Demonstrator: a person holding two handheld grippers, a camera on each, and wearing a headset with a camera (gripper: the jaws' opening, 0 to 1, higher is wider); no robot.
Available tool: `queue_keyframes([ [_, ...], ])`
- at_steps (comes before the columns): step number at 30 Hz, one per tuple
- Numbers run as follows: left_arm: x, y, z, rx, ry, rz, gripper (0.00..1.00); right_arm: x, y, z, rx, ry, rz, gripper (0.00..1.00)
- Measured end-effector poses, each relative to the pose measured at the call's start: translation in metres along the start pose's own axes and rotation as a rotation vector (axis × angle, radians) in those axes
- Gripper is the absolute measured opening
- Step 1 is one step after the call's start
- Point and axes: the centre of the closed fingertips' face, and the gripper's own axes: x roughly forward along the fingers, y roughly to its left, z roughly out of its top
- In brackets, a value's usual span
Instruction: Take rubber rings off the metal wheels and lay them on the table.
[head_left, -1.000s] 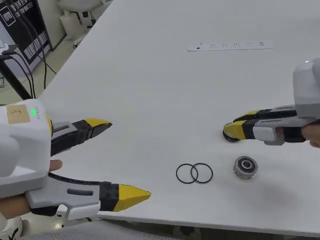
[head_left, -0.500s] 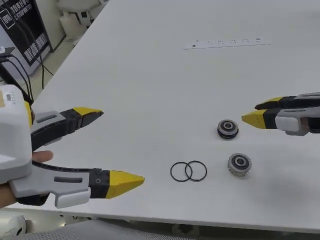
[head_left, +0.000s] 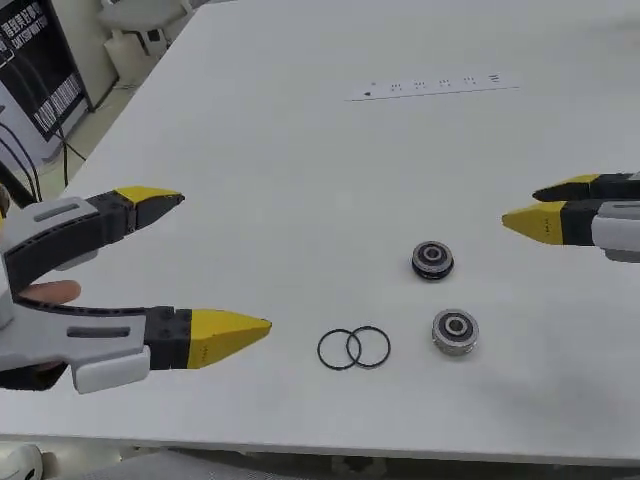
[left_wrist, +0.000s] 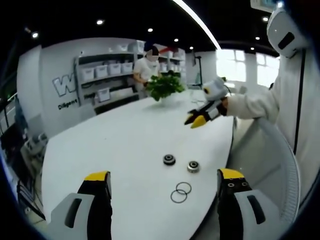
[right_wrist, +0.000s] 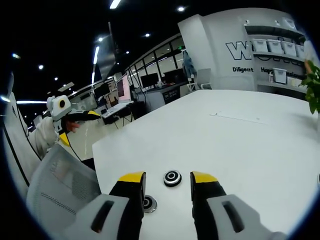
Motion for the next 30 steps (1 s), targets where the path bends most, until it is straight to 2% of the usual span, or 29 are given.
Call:
queue_keyframes([
  [6, 0.013, -0.006, 0.018, 0.021, -0.026, -0.019, 0.88, -0.021, -0.015, -0.005, -0.012, -0.003, -0.026, 0.34],
  [7, 0.019, -0.009, 0.023, 0.027, -0.036, -0.029, 0.88, -0.022, -0.016, -0.006, -0.013, -0.003, -0.027, 0.34],
  [10, 0.03, -0.014, 0.03, 0.047, -0.036, -0.043, 0.86, -0.032, -0.024, -0.013, -0.025, 0.008, -0.045, 0.34],
  [16, 0.048, -0.027, 0.048, 0.089, -0.053, -0.061, 0.85, -0.042, -0.028, -0.023, -0.027, 0.011, -0.037, 0.34],
  [19, 0.055, -0.032, 0.053, 0.109, -0.053, -0.068, 0.83, -0.045, -0.026, -0.025, -0.046, 0.015, -0.025, 0.34],
  [22, 0.062, -0.035, 0.055, 0.128, -0.042, -0.073, 0.81, -0.049, -0.023, -0.018, -0.052, -0.007, -0.011, 0.34],
  [25, 0.07, -0.037, 0.058, 0.133, -0.05, -0.085, 0.79, -0.049, -0.022, -0.015, -0.062, -0.009, 0.003, 0.35],
  [30, 0.087, -0.041, 0.055, 0.126, -0.046, -0.116, 0.74, -0.041, -0.025, -0.018, -0.068, 0.006, 0.018, 0.34],
])
